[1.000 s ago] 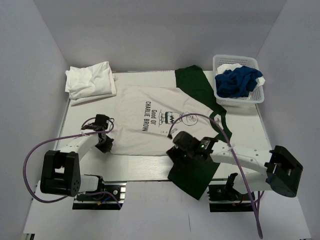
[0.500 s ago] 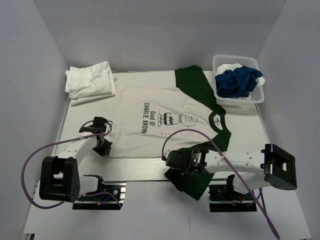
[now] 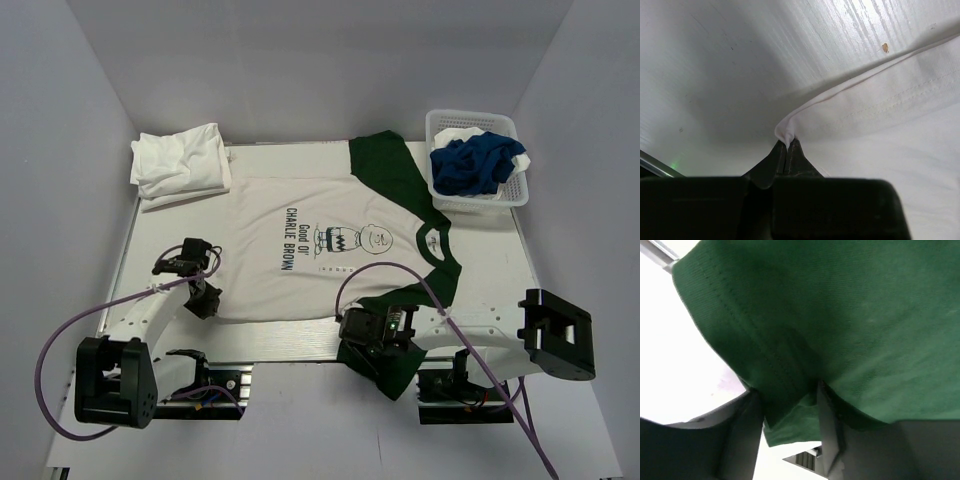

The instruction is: Fold and stack the t-shirts

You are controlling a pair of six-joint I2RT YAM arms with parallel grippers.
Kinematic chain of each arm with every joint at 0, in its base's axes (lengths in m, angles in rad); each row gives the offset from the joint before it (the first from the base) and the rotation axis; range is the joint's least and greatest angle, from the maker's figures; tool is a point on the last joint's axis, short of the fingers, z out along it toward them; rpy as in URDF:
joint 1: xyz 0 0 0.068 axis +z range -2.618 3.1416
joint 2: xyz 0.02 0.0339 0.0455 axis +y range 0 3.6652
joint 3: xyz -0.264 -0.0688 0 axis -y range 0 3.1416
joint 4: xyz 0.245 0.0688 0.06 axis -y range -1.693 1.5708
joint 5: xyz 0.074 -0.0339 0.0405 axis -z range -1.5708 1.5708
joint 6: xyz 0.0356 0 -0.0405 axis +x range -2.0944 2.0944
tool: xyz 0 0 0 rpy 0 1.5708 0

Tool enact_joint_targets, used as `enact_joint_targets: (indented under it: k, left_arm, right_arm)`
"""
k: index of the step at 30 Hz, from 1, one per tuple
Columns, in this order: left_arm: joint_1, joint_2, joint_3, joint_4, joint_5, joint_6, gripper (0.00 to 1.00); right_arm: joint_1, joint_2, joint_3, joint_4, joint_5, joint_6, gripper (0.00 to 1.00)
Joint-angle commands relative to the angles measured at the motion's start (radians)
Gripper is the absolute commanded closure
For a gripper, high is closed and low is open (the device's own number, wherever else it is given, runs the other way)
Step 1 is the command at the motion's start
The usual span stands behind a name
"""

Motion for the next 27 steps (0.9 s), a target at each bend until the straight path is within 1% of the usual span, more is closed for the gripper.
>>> enact_joint_targets:
  k: [1, 2, 4, 7, 9, 10, 11, 14, 15, 16, 17, 18, 19, 20, 21, 25, 26, 27]
  left_arm:
    - [0.007, -0.024, 0.006, -0.031, 0.010, -0.009, 1.00]
    - [0.007, -0.024, 0.006, -0.031, 0.010, -0.009, 1.00]
    - [0.007, -0.039, 0.006, -0.040, 0.038, -0.018, 1.00]
    - [0.007, -0.082, -0.015, -0.054, 0.067, -0.018, 1.00]
    - [0.007, -0.116, -0.015, -0.054, 0.067, -0.027, 1.00]
    - [-0.002, -0.116, -0.015, -0.054, 0.067, -0.027, 1.00]
    - [-0.002, -0.130, -0.015, -0.054, 0.058, -0.027, 1.00]
    - [-0.002, -0.118, -0.001, -0.007, 0.047, -0.027, 1.00]
    - [-0.002, -0.104, 0.011, 0.006, 0.061, -0.027, 1.00]
    - [-0.002, -0.087, 0.020, 0.030, 0.070, -0.027, 1.00]
    - [-0.002, -0.043, 0.038, 0.043, 0.070, -0.027, 1.00]
    - [-0.002, -0.018, 0.051, 0.052, 0.079, -0.027, 1.00]
    - [-0.002, 0.008, 0.068, 0.052, 0.079, -0.027, 1.00]
    - [-0.002, 0.035, 0.106, 0.061, 0.070, -0.027, 1.00]
    - [-0.002, 0.089, 0.124, 0.078, 0.070, -0.018, 1.00]
    - [-0.002, 0.238, 0.262, 0.090, 0.084, -0.007, 1.00]
    - [-0.002, 0.266, 0.287, 0.090, 0.084, -0.007, 1.00]
    - [-0.002, 0.293, 0.313, 0.078, 0.084, -0.007, 1.00]
  right_arm:
    - [0.009, 0.016, -0.044, 0.078, -0.060, 0.042, 0.84]
    - [0.009, 0.019, -0.038, 0.075, -0.058, 0.042, 1.00]
    - [0.008, 0.008, -0.018, 0.038, -0.022, 0.059, 1.00]
    - [-0.001, -0.019, 0.022, -0.023, 0.078, 0.114, 1.00]
    - [-0.023, -0.039, 0.057, -0.059, 0.219, 0.140, 1.00]
    - [-0.034, -0.040, 0.068, -0.075, 0.220, 0.143, 1.00]
    - [-0.052, -0.037, 0.085, -0.086, 0.303, 0.129, 1.00]
    - [-0.119, -0.043, 0.163, -0.157, 0.413, 0.115, 1.00]
    - [-0.132, -0.067, 0.180, -0.162, 0.458, 0.109, 1.00]
    - [-0.186, -0.075, 0.185, -0.152, 0.465, 0.073, 1.00]
    - [-0.204, -0.108, 0.188, -0.134, 0.474, 0.057, 1.00]
    - [-0.245, -0.113, 0.192, -0.110, 0.468, 0.043, 1.00]
    - [-0.288, -0.121, 0.197, -0.102, 0.465, -0.005, 1.00]
    - [-0.303, -0.130, 0.208, -0.088, 0.462, -0.025, 1.00]
    - [-0.340, -0.130, 0.212, -0.056, 0.447, -0.068, 1.00]
    - [-0.454, -0.077, 0.273, -0.001, 0.482, -0.209, 1.00]
    - [-0.484, -0.064, 0.299, 0.036, 0.459, -0.263, 1.00]
    - [-0.498, -0.040, 0.309, 0.074, 0.441, -0.282, 1.00]
